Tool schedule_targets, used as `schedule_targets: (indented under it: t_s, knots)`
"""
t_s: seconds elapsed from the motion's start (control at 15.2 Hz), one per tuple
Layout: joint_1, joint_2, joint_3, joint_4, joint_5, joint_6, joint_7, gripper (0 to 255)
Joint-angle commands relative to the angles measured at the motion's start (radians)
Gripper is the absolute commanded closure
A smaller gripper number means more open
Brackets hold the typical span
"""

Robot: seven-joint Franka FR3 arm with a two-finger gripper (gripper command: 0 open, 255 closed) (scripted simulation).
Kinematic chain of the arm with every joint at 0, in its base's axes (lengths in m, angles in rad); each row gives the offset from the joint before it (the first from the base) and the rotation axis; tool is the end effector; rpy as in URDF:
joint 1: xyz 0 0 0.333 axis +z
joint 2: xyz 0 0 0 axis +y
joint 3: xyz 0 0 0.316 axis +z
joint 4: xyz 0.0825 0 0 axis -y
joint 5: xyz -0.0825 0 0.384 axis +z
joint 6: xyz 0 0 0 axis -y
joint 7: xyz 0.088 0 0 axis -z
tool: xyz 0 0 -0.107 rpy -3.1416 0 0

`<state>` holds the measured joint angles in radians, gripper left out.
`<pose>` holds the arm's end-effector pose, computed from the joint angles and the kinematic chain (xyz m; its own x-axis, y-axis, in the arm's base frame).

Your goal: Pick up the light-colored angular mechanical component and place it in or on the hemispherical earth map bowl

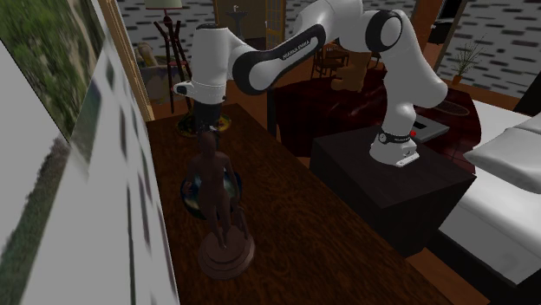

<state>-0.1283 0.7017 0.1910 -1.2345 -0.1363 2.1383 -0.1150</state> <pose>0.7626 0.0023 0.3800 0.9610 0.1793 0.2103 0.1771 -0.9837 0.0293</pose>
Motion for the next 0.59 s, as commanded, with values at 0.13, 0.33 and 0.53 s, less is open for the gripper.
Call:
schedule_targets:
  t_s: [0.13, 0.33, 0.53]
  knots:
    - [-0.003, -0.042, 0.005, 0.016, 0.007, -0.057, -0.004, 0]
    - [-0.003, -0.042, 0.005, 0.016, 0.007, -0.057, -0.004, 0]
    - [-0.003, -0.042, 0.005, 0.016, 0.007, -0.057, -0.004, 0]
